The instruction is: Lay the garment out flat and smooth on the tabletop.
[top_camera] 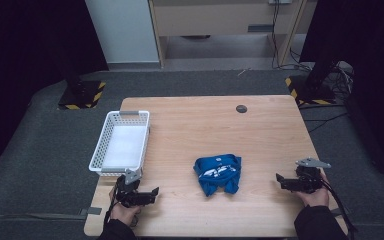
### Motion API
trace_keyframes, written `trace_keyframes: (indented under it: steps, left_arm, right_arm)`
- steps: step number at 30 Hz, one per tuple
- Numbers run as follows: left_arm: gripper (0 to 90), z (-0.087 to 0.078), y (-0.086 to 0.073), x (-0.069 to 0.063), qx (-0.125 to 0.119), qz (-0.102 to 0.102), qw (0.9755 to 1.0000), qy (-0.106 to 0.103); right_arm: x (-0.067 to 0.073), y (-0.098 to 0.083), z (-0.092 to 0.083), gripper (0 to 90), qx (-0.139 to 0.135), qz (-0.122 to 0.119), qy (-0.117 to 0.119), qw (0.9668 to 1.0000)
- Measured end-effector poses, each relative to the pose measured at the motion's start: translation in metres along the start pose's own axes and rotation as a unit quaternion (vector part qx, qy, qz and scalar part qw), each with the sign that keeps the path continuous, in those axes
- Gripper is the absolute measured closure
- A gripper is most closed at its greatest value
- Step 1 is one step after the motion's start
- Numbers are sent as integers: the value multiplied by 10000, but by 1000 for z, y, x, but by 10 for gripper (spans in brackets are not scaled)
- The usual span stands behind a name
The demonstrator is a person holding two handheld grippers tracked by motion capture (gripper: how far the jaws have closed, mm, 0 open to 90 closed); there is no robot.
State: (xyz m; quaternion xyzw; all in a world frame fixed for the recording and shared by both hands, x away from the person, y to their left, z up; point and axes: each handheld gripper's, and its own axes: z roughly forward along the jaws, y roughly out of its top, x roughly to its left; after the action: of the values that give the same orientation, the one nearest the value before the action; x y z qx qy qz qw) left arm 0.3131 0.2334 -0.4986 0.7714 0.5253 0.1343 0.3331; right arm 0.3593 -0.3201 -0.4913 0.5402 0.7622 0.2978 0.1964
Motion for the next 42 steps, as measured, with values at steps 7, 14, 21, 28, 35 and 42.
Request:
trace_keyframes:
  steps: [7,14,21,28,35,42]
  left_arm:
    - [73,-6,4,-6,-183,9,9998,-95]
    - [86,-11,13,-20,-298,112,9992,-223]
    - [87,-11,23,-30,-394,239,9985,-297]
    - [92,-9,36,-43,-572,271,9970,-449]
    - [103,0,47,-52,-620,370,9958,-566]
    - [109,9,60,-56,-693,316,9950,-641]
  right_arm:
    - [3,6,-4,60,-113,-29,10,9999]
    - [10,15,-10,74,-290,-32,96,9995]
    - [20,26,-13,78,-415,-129,206,9988]
    - [27,35,-17,91,-587,-153,315,9977]
    - [33,41,-18,104,-610,-191,454,9969]
    - [40,47,-15,103,-640,-194,597,9960]
